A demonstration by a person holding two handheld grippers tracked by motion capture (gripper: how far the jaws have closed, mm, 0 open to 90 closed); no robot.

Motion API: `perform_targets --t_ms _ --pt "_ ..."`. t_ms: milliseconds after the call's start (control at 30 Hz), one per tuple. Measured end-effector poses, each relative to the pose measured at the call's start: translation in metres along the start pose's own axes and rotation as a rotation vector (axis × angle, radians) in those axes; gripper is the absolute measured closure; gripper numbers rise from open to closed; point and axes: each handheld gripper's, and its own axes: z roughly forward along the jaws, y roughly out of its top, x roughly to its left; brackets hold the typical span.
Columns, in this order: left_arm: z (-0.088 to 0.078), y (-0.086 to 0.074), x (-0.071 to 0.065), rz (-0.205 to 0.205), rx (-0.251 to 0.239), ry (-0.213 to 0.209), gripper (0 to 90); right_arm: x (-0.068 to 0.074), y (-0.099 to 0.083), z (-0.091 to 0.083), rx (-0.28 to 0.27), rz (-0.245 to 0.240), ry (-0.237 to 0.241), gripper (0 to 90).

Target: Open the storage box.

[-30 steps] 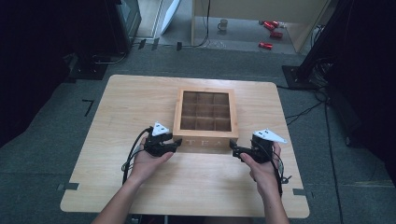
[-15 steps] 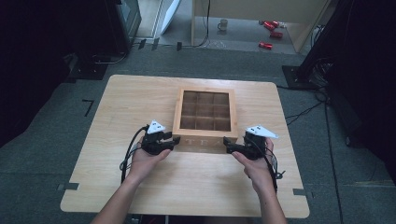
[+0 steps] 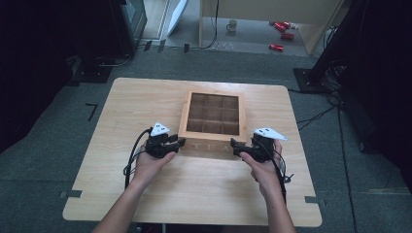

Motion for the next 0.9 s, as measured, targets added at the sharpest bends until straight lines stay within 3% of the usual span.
perform_targets --t_ms 500,767,900 --pt "-0.004 0.005 -0.003 0.025 -0.020 0.007 64.2 0.003 -0.003 0.001 -0.002 -0.019 0.003 8.1" --pt "-0.006 0.008 -0.003 0.027 -0.028 0.003 64.3 0.004 -0.017 0.005 0.009 -0.038 0.026 8.1" --pt "-0.006 0.008 -0.003 0.029 -0.029 0.001 64.1 0.005 -0.021 0.012 0.031 -0.054 0.002 10.1"
